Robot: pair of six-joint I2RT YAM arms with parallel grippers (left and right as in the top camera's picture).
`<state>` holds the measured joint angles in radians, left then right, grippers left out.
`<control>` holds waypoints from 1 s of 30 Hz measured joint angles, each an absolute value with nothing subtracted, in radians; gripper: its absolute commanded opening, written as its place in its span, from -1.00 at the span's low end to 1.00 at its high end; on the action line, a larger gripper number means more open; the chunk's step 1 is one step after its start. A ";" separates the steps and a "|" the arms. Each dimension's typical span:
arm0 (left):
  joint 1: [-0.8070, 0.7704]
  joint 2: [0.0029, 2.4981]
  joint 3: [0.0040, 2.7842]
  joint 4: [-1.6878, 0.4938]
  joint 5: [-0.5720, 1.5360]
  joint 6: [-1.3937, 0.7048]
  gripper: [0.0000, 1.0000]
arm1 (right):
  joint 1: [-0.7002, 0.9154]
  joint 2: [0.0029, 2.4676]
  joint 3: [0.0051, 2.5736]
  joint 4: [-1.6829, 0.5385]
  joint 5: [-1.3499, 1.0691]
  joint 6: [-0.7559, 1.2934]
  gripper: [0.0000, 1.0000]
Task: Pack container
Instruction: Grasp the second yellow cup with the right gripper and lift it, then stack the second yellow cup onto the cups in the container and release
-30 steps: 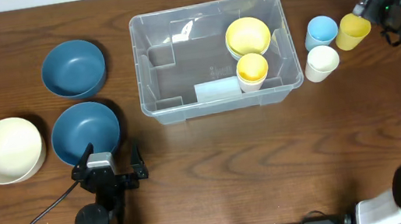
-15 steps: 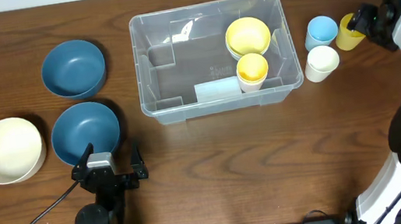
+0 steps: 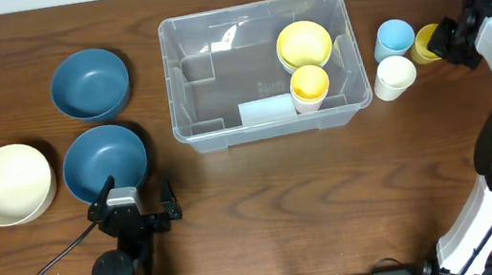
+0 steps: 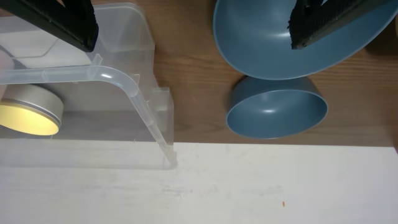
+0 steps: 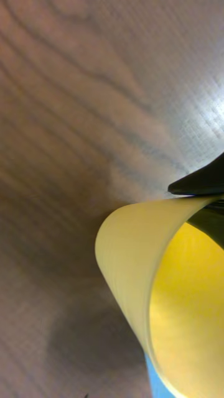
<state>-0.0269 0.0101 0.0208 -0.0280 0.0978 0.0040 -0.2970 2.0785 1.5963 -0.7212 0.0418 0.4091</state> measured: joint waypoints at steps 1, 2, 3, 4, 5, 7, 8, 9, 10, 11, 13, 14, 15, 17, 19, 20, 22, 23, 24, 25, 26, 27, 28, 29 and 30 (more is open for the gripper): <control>-0.027 0.010 0.021 -0.028 0.098 0.004 0.96 | -0.301 2.078 1.604 -0.749 0.041 0.409 -0.98; -0.027 0.010 0.021 -0.028 0.098 0.004 0.96 | -0.305 2.078 1.609 -0.778 0.041 0.409 -0.98; -0.027 0.010 0.021 -0.028 0.098 0.004 0.96 | -0.310 2.076 1.615 -0.805 0.041 0.409 -0.97; -0.027 0.010 0.021 -0.028 0.098 0.004 0.96 | -0.316 2.073 1.623 -0.835 0.041 0.409 -0.98; -0.027 0.010 0.021 -0.028 0.098 0.004 0.96 | -0.321 2.066 1.630 -0.858 0.036 0.408 -0.98; -0.027 0.010 0.021 -0.028 0.098 0.004 0.96 | -0.329 2.035 1.646 -0.894 0.010 0.401 -0.97; -0.027 0.010 0.021 -0.028 0.098 0.004 0.96 | -0.330 2.020 1.654 -0.905 -0.001 0.398 -0.97; -0.027 0.010 0.021 -0.028 0.098 0.004 0.96 | -0.331 1.980 1.673 -0.923 -0.031 0.391 -0.97; -0.027 0.010 0.021 -0.028 0.098 0.004 0.96 | -0.330 1.956 1.684 -0.929 -0.046 0.387 -0.97; -0.027 0.010 0.021 -0.028 0.098 0.004 0.96 | -0.327 1.924 1.702 -0.942 -0.063 0.382 -0.98; -0.027 0.010 0.021 -0.028 0.098 0.004 0.96 | -0.307 1.833 1.752 -0.972 -0.096 0.376 -0.97; -0.027 0.010 0.021 -0.028 0.098 0.004 0.96 | -0.295 1.797 1.773 -0.982 -0.104 0.372 -0.98; -0.027 0.010 0.021 -0.028 0.098 0.004 0.96 | -0.272 1.753 1.800 -0.994 -0.110 0.368 -0.98; -0.027 0.010 0.021 -0.028 0.098 0.004 0.96 | -0.206 1.680 1.849 -1.023 -0.116 0.361 -0.97; -0.027 0.010 0.021 -0.028 0.098 0.004 0.96 | -0.118 1.627 1.888 -1.042 -0.118 0.356 -0.97; -0.027 0.010 0.021 -0.028 0.098 0.004 0.96 | -0.059 1.609 1.908 -1.052 -0.116 0.355 -0.97; -0.027 0.010 0.021 -0.028 0.098 0.004 0.96 | 0.040 1.596 1.930 -1.062 -0.109 0.354 -0.97; -0.027 0.010 0.021 -0.028 0.098 0.004 0.96 | 0.092 1.596 1.933 -1.065 -0.098 0.355 -0.97; -0.027 0.010 0.021 -0.028 0.098 0.004 0.96 | 0.135 1.600 1.933 -1.073 -0.088 0.355 -0.98; -0.027 0.010 0.021 -0.028 0.098 0.004 0.96 | 0.174 1.606 1.933 -1.082 -0.074 0.355 -0.98; -0.027 0.010 0.021 -0.028 0.098 0.004 0.96 | 0.213 1.616 1.933 -1.093 -0.054 0.355 -0.97; -0.027 0.010 0.021 -0.028 0.098 0.004 0.96 | 0.248 1.627 1.933 -1.100 -0.040 0.355 -0.98; -0.027 0.010 0.021 -0.028 0.098 0.004 0.96 | 0.279 1.638 1.933 -1.109 -0.022 0.357 -0.97; -0.027 0.010 0.021 -0.028 0.098 0.004 0.96 | 0.310 1.652 1.933 -1.121 -0.002 0.359 -0.97; -0.027 0.010 0.021 -0.028 0.098 0.004 0.96 | 0.335 1.664 1.933 -1.132 0.013 0.362 -0.99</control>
